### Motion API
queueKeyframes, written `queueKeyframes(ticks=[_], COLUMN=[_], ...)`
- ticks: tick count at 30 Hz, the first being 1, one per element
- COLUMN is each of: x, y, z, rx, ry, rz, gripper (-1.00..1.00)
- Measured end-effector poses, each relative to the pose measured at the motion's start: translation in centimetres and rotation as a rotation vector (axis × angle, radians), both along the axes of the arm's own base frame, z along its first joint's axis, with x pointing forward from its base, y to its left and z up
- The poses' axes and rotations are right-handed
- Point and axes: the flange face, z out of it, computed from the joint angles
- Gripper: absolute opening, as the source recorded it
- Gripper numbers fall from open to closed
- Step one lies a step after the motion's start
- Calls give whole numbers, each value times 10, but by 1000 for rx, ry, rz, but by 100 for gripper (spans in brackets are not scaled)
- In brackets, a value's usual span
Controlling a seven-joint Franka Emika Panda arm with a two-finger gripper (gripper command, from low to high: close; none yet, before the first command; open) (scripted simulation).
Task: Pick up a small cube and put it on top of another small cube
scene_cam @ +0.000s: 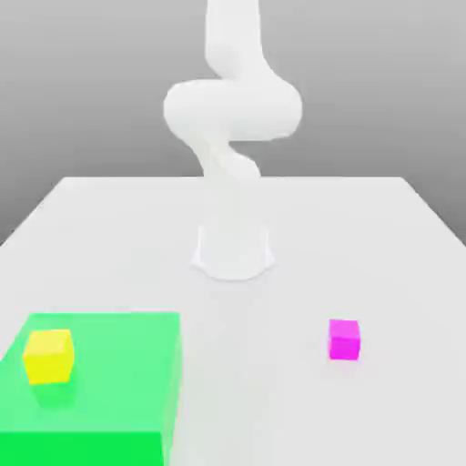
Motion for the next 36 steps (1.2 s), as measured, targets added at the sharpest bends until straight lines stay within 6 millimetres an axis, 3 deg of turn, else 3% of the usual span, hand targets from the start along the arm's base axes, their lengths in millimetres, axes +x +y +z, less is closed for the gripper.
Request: queueKeyframes(ticks=[4,9,13,18,19,26,27,33,36], x=[33,34,3,-78,-88,-96,-97,-97,-96], y=[45,100,137,162,165,163,163,163,164], z=[-99,-224,-325,-451,-467,-530,-535,-537,-522], rx=[-111,-243,-350,-491,-505,-513,-513,-514,-514], ry=[131,281,399,557,571,586,587,588,588], rz=[229,529,797,1191,1235,1267,1267,1267,1267], gripper=[0,0,0,0,0,0,-100,-100,-100])
